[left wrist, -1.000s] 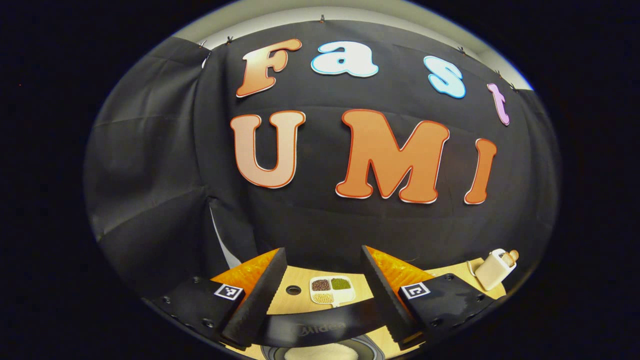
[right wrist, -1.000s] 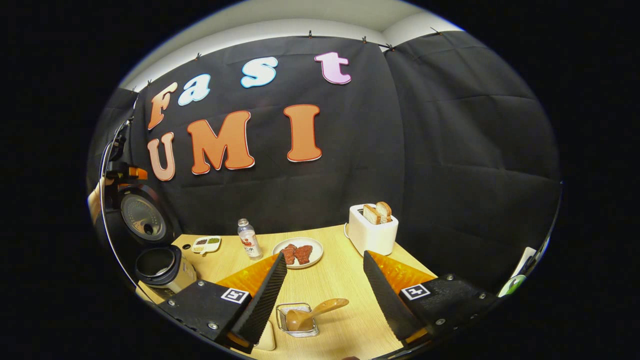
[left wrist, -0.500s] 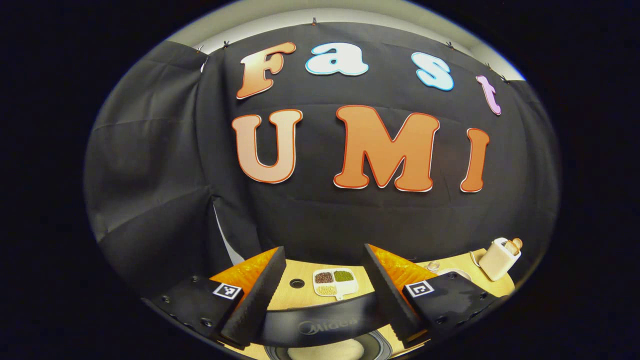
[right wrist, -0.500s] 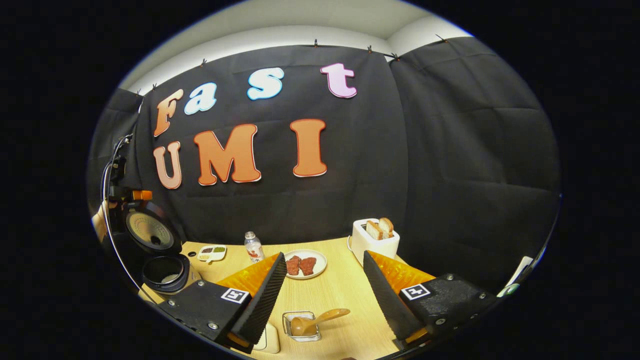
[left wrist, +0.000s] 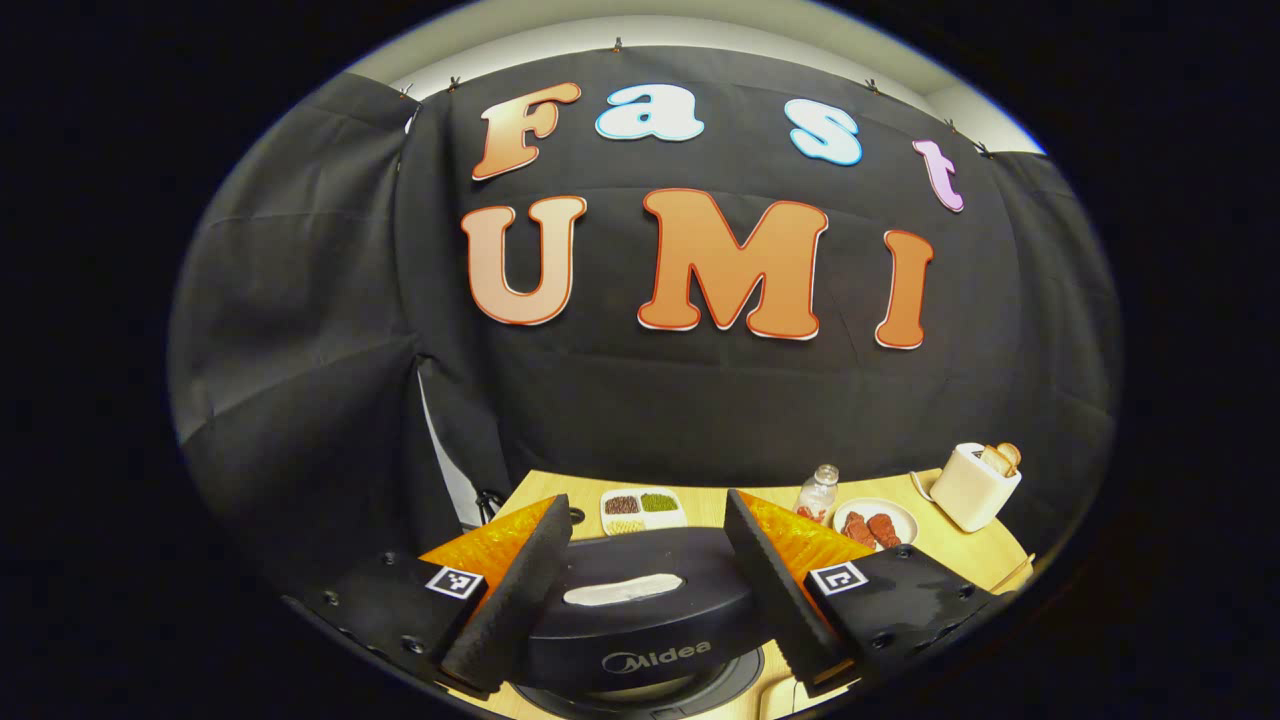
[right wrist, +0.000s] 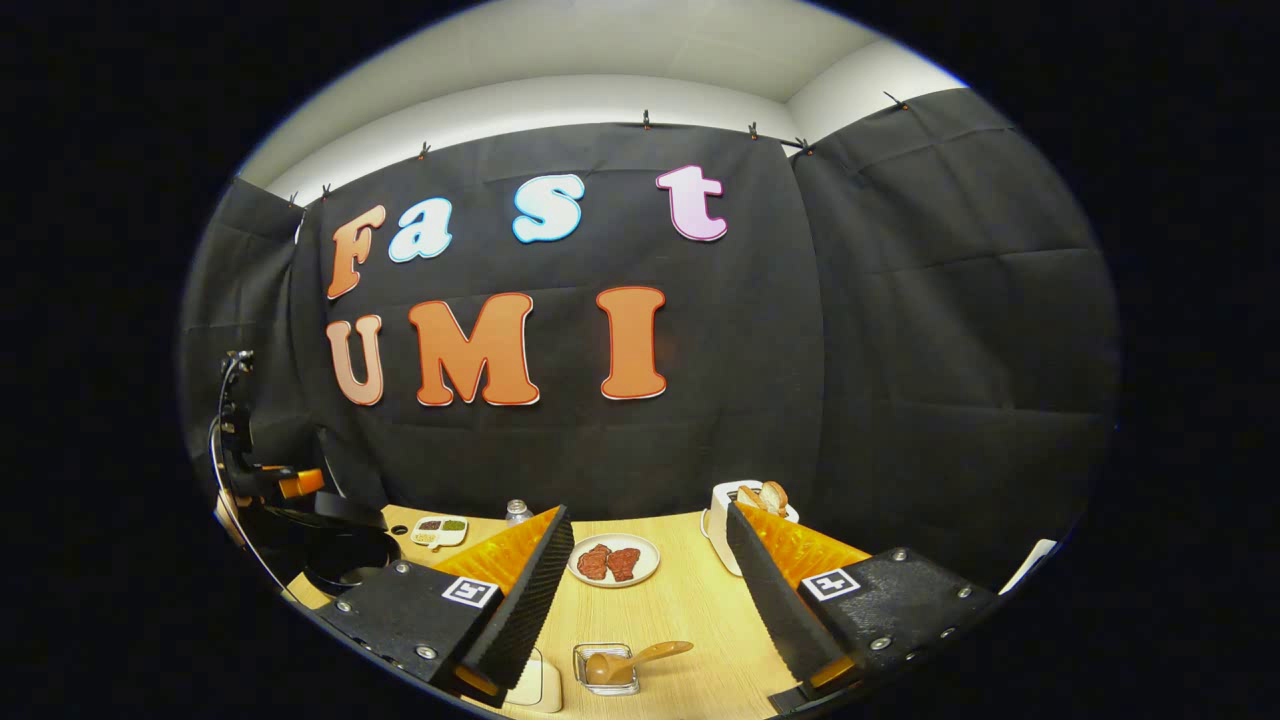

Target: Close the left gripper, press the button to open the rice cooker; take a wooden spoon from the chopstick holder with the right hand, scoop a spoonful of rice and pour it into the rice cooker, then put the wooden spoon back into the chopstick holder.

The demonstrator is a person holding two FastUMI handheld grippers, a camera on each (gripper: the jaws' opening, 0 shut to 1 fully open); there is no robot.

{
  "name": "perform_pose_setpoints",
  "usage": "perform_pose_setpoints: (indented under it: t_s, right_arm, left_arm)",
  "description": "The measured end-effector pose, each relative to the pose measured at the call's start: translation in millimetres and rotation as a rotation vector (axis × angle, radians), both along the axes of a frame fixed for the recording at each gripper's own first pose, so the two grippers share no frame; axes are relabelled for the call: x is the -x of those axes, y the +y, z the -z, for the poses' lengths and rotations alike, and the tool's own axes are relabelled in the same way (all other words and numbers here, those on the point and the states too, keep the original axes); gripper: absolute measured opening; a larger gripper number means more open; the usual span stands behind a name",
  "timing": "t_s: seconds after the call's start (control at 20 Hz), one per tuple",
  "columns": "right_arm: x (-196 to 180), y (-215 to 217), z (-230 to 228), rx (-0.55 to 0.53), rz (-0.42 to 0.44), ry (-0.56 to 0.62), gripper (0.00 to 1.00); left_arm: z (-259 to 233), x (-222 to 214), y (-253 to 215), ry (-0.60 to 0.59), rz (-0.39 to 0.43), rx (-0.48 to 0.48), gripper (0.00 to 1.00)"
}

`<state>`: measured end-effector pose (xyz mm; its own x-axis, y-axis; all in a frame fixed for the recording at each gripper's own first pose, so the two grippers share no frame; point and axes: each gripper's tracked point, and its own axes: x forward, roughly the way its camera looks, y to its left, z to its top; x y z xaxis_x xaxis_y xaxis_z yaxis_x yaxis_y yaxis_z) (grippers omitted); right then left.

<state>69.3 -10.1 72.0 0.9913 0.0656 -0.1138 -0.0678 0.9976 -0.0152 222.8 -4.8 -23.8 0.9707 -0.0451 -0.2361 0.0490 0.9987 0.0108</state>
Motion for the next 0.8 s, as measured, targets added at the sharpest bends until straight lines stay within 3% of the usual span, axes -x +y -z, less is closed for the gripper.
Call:
perform_pose_setpoints:
  t_s: [0.35, 0.45, 0.55, 0.6, 0.7, 0.8]
  right_arm:
    - [11, 4, 19, 0.002, -0.040, 0.047, 0.95]
    - [11, 4, 21, 0.000, -0.045, 0.053, 0.95]
    - [13, 4, 23, -0.002, -0.049, 0.060, 0.95]
    - [14, 3, 25, -0.002, -0.049, 0.063, 0.95]
    - [16, 1, 29, -0.003, -0.052, 0.075, 0.95]
    - [18, -1, 33, -0.007, -0.053, 0.084, 0.95]
  left_arm:
    - [90, 44, 5, 0.038, -0.064, -0.005, 1.00]
    - [94, 45, 1, -0.007, -0.056, -0.046, 0.95]
    - [101, 48, 1, -0.016, -0.072, -0.059, 1.00]
    - [105, 48, 1, -0.017, -0.081, -0.047, 0.95]
    - [121, 53, 1, -0.002, -0.082, -0.060, 1.00]
    - [123, 55, -1, -0.047, -0.070, -0.087, 0.97]
